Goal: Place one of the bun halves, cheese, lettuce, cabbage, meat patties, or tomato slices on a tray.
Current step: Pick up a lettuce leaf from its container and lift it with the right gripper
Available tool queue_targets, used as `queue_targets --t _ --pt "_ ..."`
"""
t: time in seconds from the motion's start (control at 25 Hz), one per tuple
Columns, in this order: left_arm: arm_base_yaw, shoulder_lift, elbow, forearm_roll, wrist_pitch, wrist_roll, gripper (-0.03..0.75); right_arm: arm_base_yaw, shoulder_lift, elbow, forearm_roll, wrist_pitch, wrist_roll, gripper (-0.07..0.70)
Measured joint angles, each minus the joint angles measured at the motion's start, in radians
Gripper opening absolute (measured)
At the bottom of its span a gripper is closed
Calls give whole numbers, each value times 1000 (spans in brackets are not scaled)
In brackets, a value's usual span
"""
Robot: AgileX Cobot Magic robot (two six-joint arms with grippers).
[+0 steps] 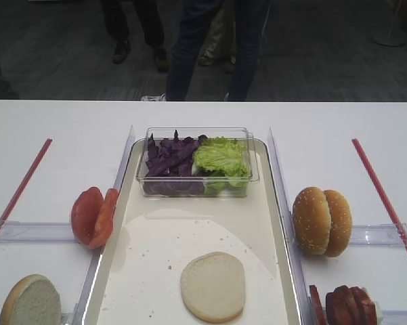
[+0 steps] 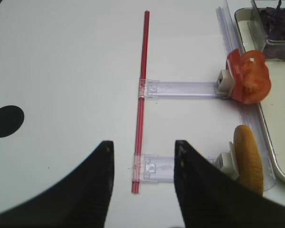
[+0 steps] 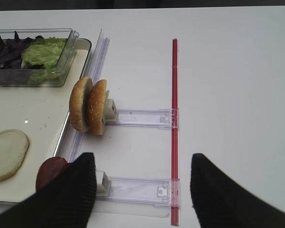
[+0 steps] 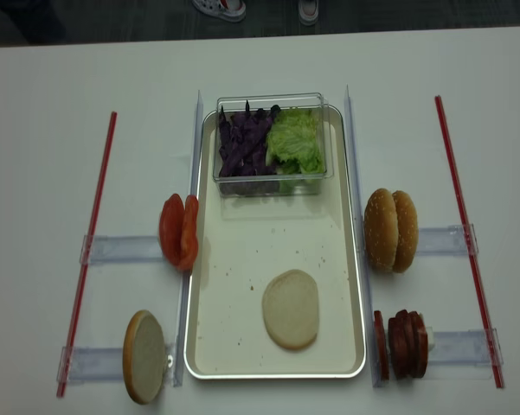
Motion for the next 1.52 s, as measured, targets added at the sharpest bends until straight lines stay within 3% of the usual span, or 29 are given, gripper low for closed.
queue_targets --t 0.44,0.96,1.28,1.52 --pt "0 0 0 0 0 0 289 0 106 0 0 0 0 463" --pt "0 0 0 0 0 0 289 0 482 0 -4 -14 0 463" --pt "0 0 0 0 0 0 289 0 704 -85 14 -93 0 463" --pt "0 0 0 0 0 0 289 0 799 -156 18 -115 0 463"
